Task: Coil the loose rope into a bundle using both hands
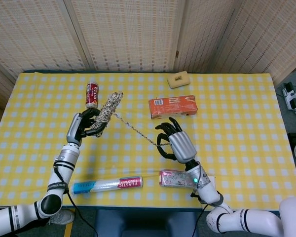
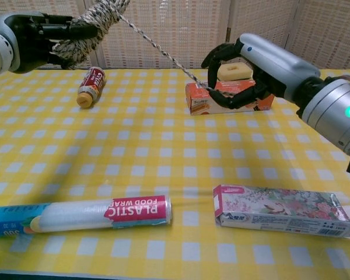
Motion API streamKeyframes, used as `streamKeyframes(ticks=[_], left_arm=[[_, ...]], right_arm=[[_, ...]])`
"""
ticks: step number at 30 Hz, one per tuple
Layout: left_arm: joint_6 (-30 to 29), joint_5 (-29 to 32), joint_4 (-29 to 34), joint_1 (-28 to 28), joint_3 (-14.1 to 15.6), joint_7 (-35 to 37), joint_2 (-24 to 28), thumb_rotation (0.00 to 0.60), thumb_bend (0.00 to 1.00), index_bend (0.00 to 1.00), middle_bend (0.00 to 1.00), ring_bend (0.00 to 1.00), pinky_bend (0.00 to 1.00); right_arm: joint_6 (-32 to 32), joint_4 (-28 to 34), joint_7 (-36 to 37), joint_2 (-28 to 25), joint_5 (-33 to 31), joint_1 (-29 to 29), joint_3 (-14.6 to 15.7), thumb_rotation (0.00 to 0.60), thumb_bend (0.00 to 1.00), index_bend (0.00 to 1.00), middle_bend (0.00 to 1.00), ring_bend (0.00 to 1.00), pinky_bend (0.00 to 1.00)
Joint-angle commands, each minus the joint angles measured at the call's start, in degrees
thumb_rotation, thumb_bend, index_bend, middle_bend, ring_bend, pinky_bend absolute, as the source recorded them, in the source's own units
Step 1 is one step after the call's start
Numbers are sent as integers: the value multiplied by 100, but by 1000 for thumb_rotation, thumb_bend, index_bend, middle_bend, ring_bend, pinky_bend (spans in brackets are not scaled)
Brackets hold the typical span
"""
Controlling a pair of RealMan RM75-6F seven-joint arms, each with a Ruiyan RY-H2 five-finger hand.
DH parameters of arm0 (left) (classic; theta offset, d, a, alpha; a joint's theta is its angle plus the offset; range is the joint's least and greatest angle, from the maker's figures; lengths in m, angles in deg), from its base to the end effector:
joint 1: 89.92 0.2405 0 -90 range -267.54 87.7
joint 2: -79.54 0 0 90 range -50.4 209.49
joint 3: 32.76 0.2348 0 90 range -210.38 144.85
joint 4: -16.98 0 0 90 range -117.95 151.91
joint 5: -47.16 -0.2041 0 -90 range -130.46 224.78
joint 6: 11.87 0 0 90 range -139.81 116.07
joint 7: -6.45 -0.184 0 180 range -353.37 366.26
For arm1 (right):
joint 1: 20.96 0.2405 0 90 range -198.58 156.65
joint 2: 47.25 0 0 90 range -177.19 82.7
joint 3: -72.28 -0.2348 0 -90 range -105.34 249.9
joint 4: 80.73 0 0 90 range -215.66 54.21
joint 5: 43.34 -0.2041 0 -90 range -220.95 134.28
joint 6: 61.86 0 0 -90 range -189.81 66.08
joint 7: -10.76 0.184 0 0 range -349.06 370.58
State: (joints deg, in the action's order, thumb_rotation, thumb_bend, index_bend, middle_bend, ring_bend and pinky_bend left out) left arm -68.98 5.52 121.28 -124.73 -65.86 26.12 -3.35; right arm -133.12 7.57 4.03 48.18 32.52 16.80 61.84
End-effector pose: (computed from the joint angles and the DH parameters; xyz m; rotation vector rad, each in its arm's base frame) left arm -0.0933 0.3845 0.0611 -0.8456 -1.9898 -1.6584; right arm -0.0766 -0.3296 -0.0123 1.6655 -1.0617 1.4029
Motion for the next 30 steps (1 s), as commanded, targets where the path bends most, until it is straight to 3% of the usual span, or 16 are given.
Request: streamKeyframes(ticks=[1, 7, 11, 17, 25, 30], left_arm=[[140, -456, 227, 215, -67, 429, 159, 600, 614, 768, 773, 773, 812], [489, -1388, 295, 382, 57, 1080, 341, 600, 614, 768, 774, 771, 812], [582, -2311, 35, 412, 292, 1475, 338, 600, 614, 767, 774, 768, 812], [594, -3095, -131, 339, 612, 1704, 364, 600, 614, 766, 774, 764, 812], [508, -3853, -268, 124, 989, 1730, 444, 600, 614, 766, 773, 758, 808], [461, -4178, -390, -69, 1239, 1373, 444, 600, 614, 767, 773, 758, 806]], right_arm=[[145, -142, 117, 54, -122, 0, -72, 600, 558, 690, 292, 188, 18], [462, -219, 430, 41, -453, 46, -335, 600, 558, 691, 293, 189, 18], [762, -124, 656, -46, -806, 129, -626, 600, 557, 690, 293, 189, 20], [1113, 25, 780, -135, -1184, 300, -946, 600, 558, 690, 293, 192, 23], [1479, 135, 624, -165, -1681, 575, -1192, 600, 558, 691, 293, 192, 23], [1580, 253, 369, -188, -1978, 783, -1334, 600, 558, 691, 294, 191, 23]])
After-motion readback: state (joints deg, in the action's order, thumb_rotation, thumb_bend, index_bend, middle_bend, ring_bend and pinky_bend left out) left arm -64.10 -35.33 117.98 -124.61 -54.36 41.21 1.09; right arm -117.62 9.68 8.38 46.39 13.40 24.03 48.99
